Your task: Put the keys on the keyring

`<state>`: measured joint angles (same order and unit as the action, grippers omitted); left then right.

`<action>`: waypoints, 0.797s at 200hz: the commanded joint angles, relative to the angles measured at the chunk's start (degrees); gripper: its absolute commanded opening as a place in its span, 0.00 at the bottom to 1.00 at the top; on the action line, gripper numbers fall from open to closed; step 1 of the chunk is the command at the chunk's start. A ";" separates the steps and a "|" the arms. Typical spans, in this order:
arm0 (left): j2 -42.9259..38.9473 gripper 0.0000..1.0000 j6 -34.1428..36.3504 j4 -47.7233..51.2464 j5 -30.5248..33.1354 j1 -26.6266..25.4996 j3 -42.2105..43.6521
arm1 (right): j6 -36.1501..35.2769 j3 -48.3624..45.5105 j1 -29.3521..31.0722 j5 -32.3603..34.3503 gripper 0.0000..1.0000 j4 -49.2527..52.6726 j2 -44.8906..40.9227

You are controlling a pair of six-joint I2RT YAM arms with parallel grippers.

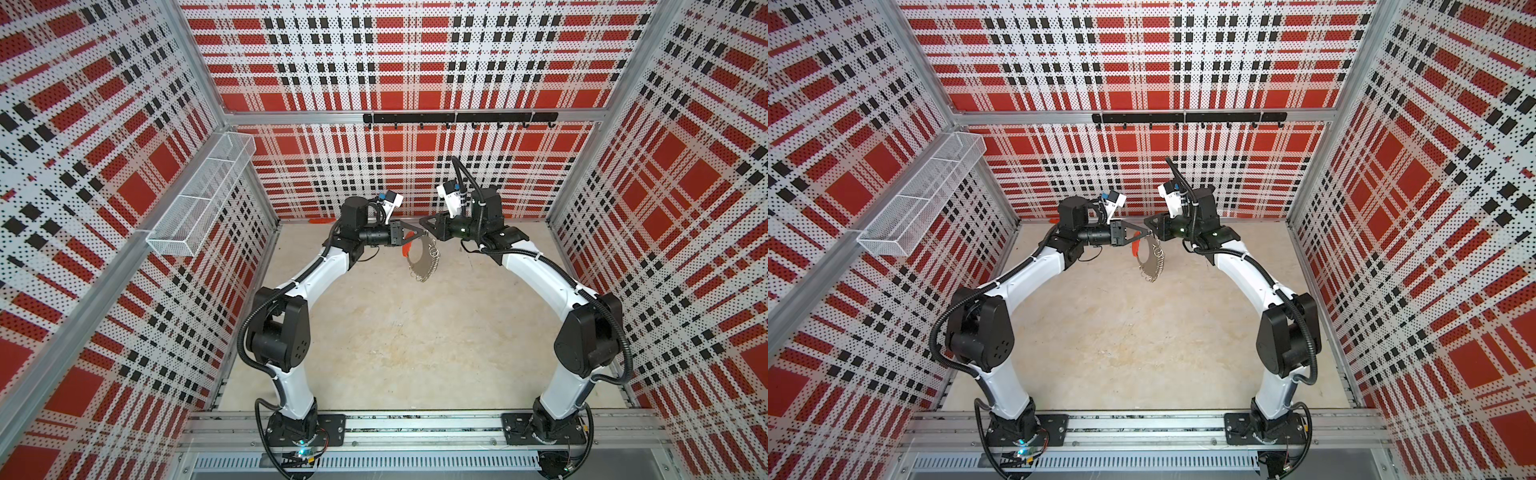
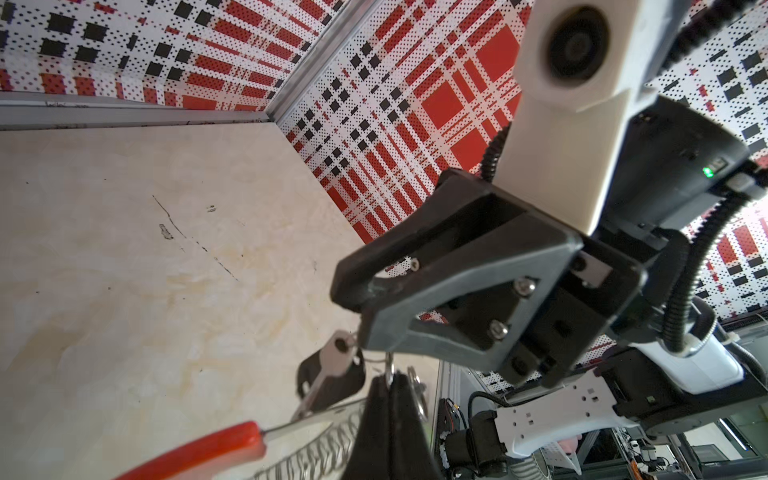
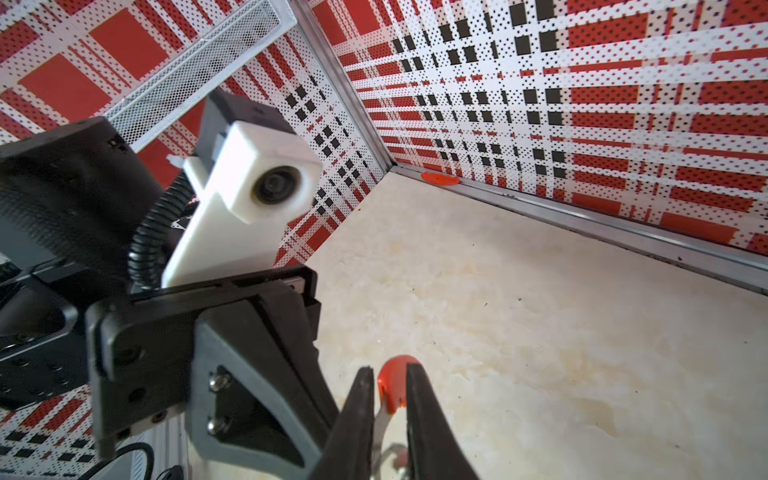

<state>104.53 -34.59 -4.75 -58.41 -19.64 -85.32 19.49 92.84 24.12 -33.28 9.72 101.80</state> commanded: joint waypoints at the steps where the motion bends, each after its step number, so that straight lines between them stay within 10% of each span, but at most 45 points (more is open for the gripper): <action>1: -0.17 0.00 -1.23 -3.84 0.32 -0.71 0.70 | 0.29 -0.49 0.57 -0.25 0.19 -0.59 -1.18; 50: 1.18 0.00 -11.49 -18.38 0.66 -2.22 6.07 | 4.66 -5.42 -4.07 10.80 0.29 0.26 -5.22; 159: 5.32 0.00 -37.45 -42.04 -0.40 -1.21 8.02 | -12.34 -12.59 -6.68 2.85 0.57 6.25 -8.57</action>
<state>109.36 -65.30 -37.39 -56.58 -21.71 -76.99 14.59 84.88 17.12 -27.99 17.93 97.14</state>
